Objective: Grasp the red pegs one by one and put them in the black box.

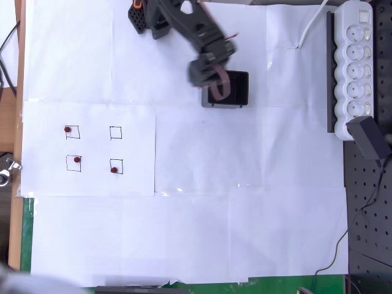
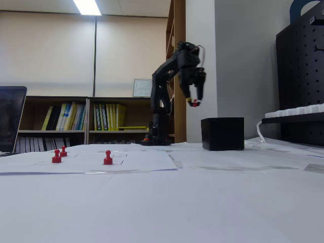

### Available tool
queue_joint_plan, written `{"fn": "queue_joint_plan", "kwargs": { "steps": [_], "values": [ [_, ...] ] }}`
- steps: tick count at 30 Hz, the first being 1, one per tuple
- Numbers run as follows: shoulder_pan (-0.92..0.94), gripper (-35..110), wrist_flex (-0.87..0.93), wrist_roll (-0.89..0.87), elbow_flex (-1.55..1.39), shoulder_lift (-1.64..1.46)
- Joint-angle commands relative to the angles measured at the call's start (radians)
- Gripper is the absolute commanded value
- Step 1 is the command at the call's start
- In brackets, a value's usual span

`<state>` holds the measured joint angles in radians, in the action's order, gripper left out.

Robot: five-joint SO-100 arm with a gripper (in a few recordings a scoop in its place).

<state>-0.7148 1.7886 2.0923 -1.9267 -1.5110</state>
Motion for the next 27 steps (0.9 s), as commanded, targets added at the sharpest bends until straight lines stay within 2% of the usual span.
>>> {"fn": "queue_joint_plan", "kwargs": {
  "steps": [1, 6, 10, 13, 15, 18, 20, 22, 24, 27],
  "values": [
    [-0.110, 0, -0.014, 0.038, -0.121, -0.121],
    [-0.123, 0, -0.241, -0.006, -0.092, -0.299],
    [-0.121, 7, -0.296, -0.037, -0.072, -0.373],
    [-0.120, 15, -0.278, -0.038, -0.081, -0.379],
    [-0.121, 15, -0.219, -0.049, -0.106, -0.350],
    [-0.112, 18, -0.017, -0.044, -0.383, -0.302],
    [-0.072, 18, 0.012, -0.049, -0.537, -0.221],
    [0.011, 15, -0.031, -0.075, -0.621, -0.130],
    [0.124, 12, -0.155, -0.109, -0.486, 0.006],
    [0.345, 12, -0.373, -0.273, -0.031, 0.189]
  ]
}}
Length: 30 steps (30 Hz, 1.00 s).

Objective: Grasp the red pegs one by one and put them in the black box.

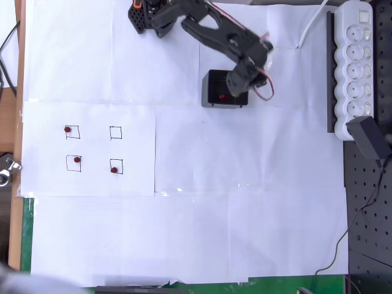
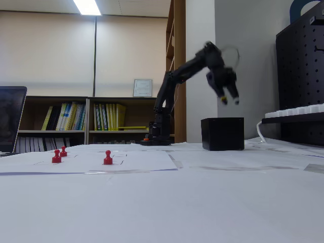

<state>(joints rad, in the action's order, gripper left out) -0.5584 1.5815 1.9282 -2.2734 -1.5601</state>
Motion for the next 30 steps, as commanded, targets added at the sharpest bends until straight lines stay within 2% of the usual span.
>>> {"fn": "queue_joint_plan", "kwargs": {
  "steps": [1, 3, 6, 8, 10, 16, 30],
  "values": [
    [0.273, 12, -0.273, -0.184, 0.518, 0.298],
    [0.407, 12, -0.509, -0.327, 0.844, 0.377],
    [0.588, 9, -1.264, -0.425, 1.347, 0.374],
    [0.655, 10, -1.644, -0.482, 1.503, 0.259],
    [0.699, 10, -1.847, -0.497, 1.532, 0.120],
    [0.762, 10, -2.075, -0.428, 1.404, -0.201],
    [0.844, 12, -2.125, -0.396, 0.996, -0.615]
  ]
}}
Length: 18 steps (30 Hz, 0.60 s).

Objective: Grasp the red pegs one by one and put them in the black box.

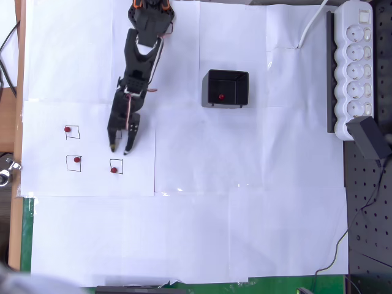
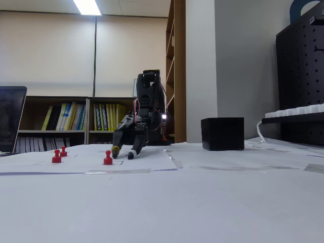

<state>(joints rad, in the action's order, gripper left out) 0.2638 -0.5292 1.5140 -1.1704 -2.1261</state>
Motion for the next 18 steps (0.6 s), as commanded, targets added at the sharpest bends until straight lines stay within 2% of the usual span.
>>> {"fn": "queue_joint_plan", "kwargs": {
  "steps": [1, 18],
  "values": [
    [0.021, 12, -0.014, 0.021, -0.123, -0.057],
    [-0.049, 13, -0.075, 0.071, -0.227, -0.158]
  ]
}}
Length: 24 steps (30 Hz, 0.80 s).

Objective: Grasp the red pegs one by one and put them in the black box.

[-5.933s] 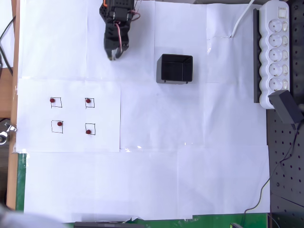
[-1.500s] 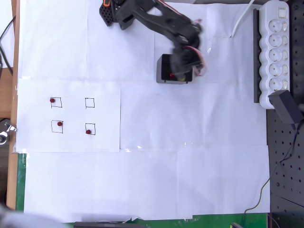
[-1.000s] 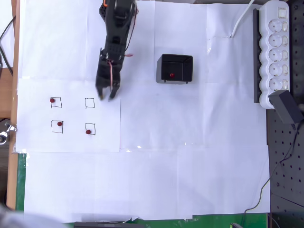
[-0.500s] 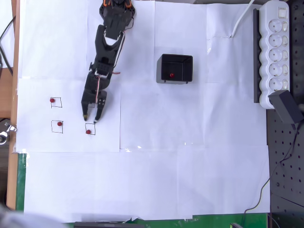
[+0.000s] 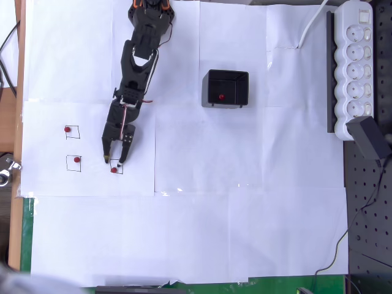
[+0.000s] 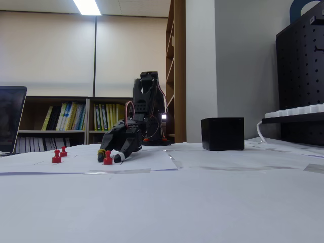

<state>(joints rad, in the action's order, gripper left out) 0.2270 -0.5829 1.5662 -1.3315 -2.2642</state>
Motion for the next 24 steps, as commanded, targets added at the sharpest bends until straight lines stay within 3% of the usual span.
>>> {"fn": "queue_joint_plan", "kwargs": {
  "steps": [1, 24],
  "values": [
    [-0.015, 13, -0.020, 0.017, -0.077, -0.025],
    [-0.057, 10, -0.008, -0.011, -0.181, -0.098]
  ]
}}
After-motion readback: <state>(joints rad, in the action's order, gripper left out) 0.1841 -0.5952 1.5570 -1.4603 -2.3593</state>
